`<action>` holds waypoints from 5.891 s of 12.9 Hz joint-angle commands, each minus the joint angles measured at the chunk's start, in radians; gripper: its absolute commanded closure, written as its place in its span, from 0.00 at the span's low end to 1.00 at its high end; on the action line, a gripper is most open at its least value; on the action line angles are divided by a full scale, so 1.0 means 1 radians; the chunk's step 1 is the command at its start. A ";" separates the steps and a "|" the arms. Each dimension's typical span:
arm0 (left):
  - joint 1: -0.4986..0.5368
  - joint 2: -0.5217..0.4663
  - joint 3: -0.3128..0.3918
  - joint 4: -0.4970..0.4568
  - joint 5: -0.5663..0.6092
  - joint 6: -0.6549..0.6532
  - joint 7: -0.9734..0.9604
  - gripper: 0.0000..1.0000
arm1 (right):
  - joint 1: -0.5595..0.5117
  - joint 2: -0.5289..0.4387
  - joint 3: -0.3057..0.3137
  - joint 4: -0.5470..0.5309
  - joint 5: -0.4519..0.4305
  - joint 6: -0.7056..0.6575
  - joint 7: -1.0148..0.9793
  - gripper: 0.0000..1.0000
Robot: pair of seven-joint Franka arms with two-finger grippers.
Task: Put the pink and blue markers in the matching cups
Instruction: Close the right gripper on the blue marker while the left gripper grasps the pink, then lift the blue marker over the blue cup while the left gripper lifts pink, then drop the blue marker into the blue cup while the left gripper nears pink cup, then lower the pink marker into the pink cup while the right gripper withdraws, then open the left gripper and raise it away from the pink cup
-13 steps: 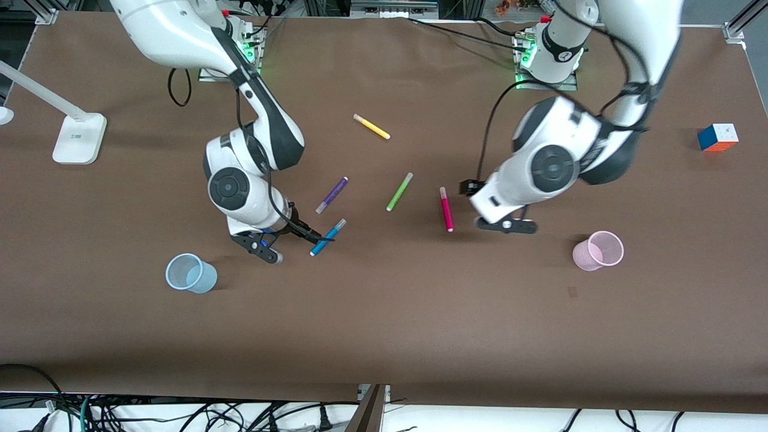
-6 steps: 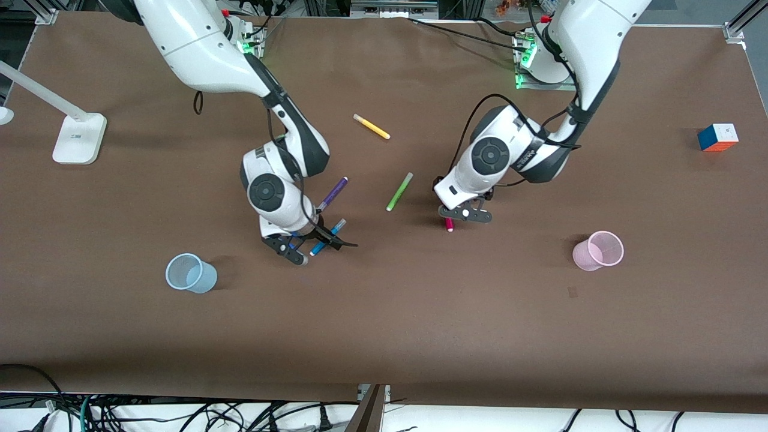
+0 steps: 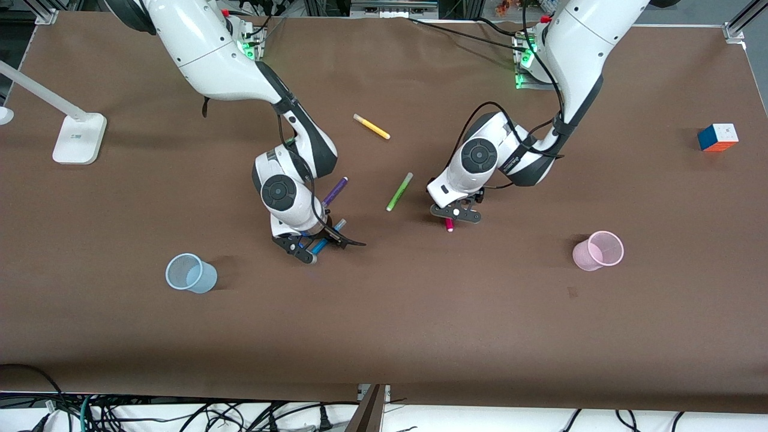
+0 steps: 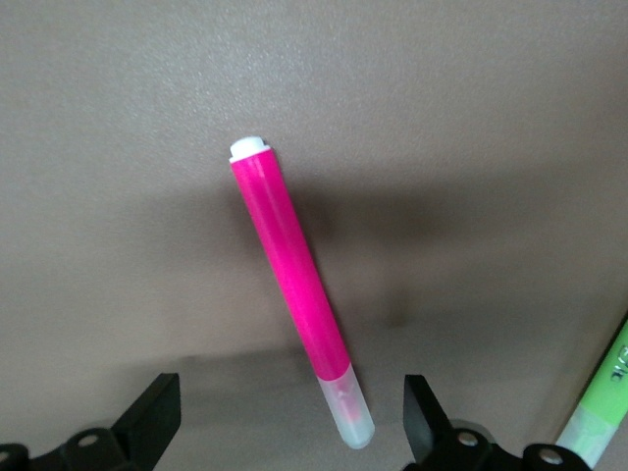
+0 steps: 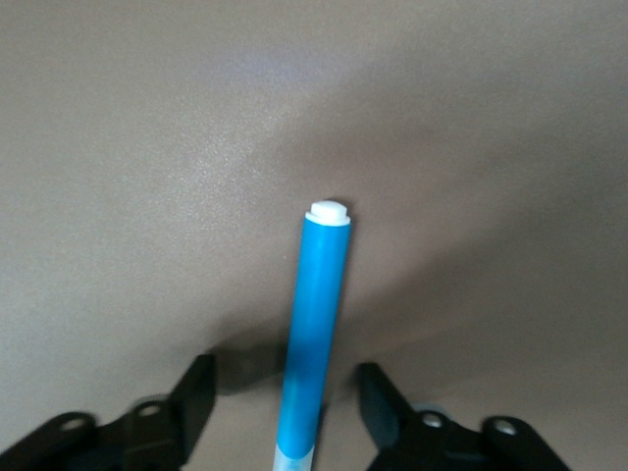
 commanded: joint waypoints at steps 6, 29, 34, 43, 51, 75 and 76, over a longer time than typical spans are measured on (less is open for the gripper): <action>-0.070 0.008 0.008 0.010 0.093 0.002 -0.138 0.68 | -0.070 -0.039 -0.011 0.104 0.012 -0.190 -0.105 1.00; 0.092 -0.038 0.051 0.601 0.283 -1.254 0.516 1.00 | -0.731 0.033 -0.008 0.333 0.641 -0.858 -0.866 1.00; 0.160 -0.069 0.052 0.599 0.519 -1.380 0.774 1.00 | -0.765 0.070 -0.009 0.334 0.703 -0.861 -0.922 0.82; 0.142 0.104 0.052 0.549 0.851 -1.306 0.954 1.00 | -0.759 0.030 -0.011 0.400 0.681 -0.941 -0.879 0.37; 0.139 0.204 0.059 0.550 0.984 -1.207 0.939 1.00 | -0.608 -0.372 -0.003 0.415 0.137 -1.179 -0.814 0.18; 0.256 -0.100 0.043 0.811 0.115 -1.132 0.426 0.00 | -0.567 -0.772 0.081 -0.019 -0.107 -0.970 -0.848 0.01; 0.292 -0.119 0.043 0.844 0.037 -1.129 0.437 0.00 | -0.543 -0.777 0.064 -0.013 -0.107 -0.967 -0.856 0.01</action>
